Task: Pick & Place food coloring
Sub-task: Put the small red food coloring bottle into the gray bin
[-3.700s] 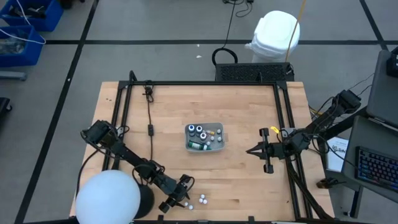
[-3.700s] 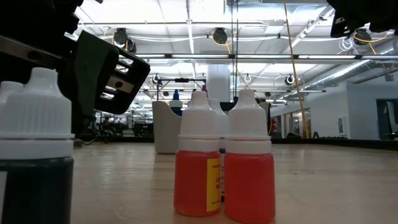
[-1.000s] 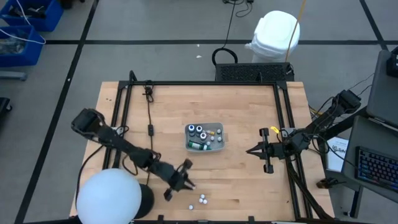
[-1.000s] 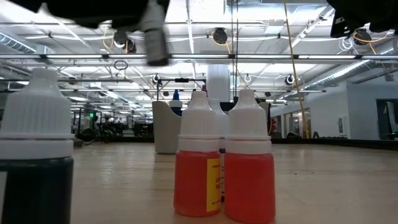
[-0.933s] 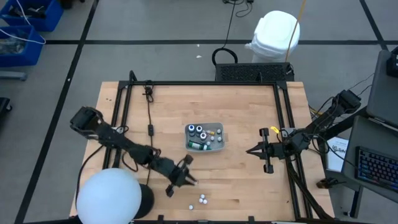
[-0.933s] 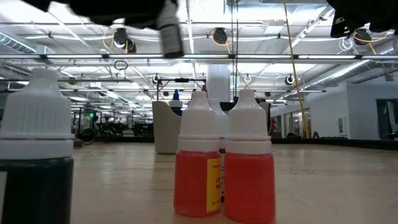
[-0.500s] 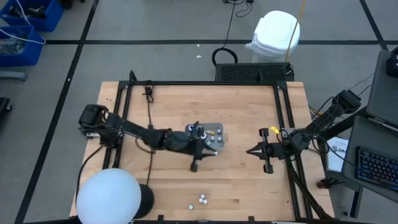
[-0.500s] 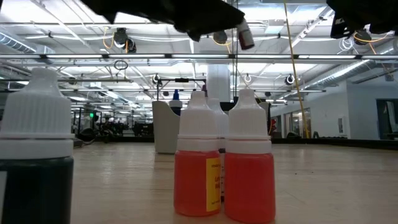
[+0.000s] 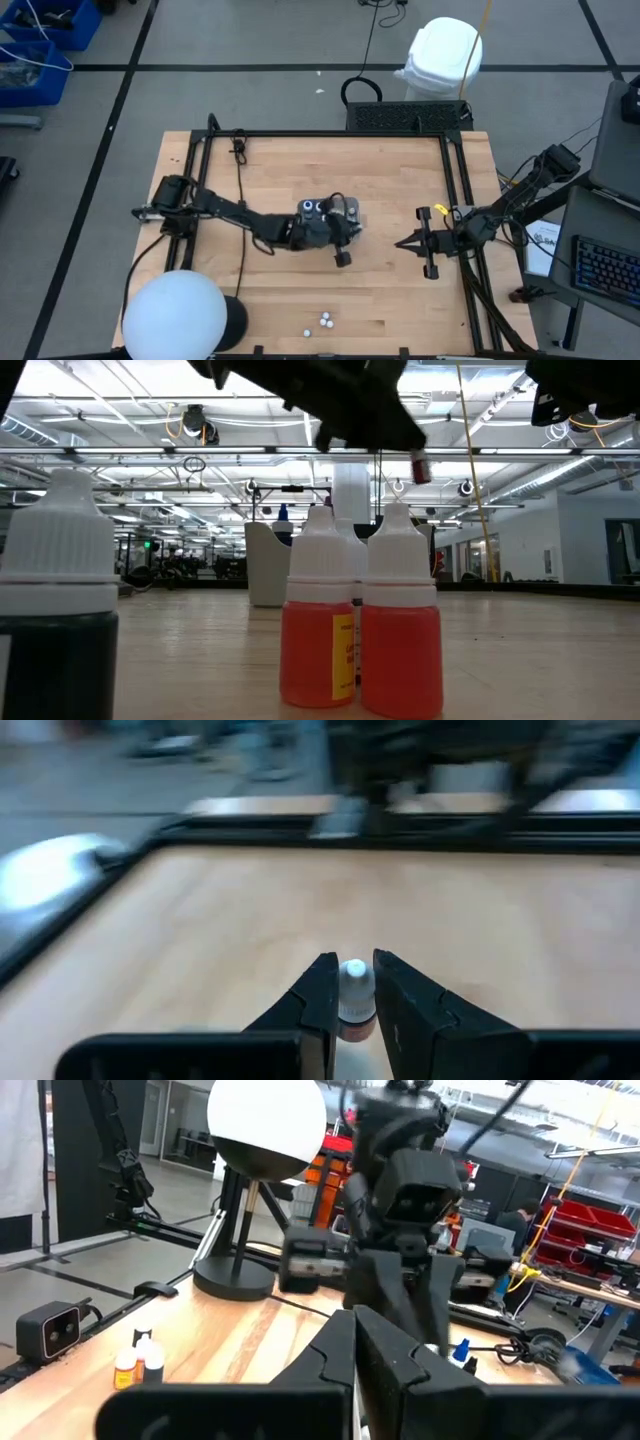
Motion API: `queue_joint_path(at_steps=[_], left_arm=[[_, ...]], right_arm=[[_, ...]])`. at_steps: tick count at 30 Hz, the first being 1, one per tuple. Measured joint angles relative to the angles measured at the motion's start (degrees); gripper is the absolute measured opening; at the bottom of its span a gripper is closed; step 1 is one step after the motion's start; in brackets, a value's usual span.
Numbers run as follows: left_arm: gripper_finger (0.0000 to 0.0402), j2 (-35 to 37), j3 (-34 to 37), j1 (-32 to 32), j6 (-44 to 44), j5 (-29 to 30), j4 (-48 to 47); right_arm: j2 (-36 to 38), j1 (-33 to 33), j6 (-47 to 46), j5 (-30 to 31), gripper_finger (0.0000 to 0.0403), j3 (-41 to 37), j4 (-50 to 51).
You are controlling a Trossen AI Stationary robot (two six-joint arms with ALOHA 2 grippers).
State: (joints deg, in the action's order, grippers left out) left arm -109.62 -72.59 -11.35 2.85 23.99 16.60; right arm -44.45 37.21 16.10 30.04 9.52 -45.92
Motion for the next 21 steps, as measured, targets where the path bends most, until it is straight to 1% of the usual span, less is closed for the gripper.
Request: queue_joint_path(at_steps=[3,5,7,9,13,15,18,21], left_arm=[[0.006,-0.07,0.68,-2.44,4.05,11.98,-0.23],[0.006,-0.03,1.06,-3.94,7.16,18.12,-0.34],[0.006,-0.04,1.1,-5.16,10.73,22.7,-1.48],[0.006,-0.08,1.13,-5.99,13.86,24.65,-1.87],[0.006,-2.7,1.15,-6.86,19.1,25.04,-0.04],[0.006,-5.38,1.12,-7.37,20.23,24.94,3.93],[0.006,-8.97,1.13,-8.1,20.17,29.93,7.8],[0.006,-10.35,1.15,-8.09,19.31,35.13,8.38]], right_arm=[[0.02,0.0,-0.42,0.0,0.0,0.0,0.8],[0.0,0.0,-0.42,-0.02,0.0,0.0,1.17],[0.0,0.0,-0.42,-0.02,0.0,0.0,1.15],[0.0,0.0,-0.42,-0.02,0.0,0.0,1.13],[0.02,0.0,-0.42,-0.04,0.0,0.0,0.68],[0.02,0.0,-0.42,-0.04,0.0,0.0,0.54],[0.04,0.0,-0.44,-0.04,0.0,0.0,0.22],[0.04,0.0,-0.44,-0.04,0.0,-0.02,0.25]])
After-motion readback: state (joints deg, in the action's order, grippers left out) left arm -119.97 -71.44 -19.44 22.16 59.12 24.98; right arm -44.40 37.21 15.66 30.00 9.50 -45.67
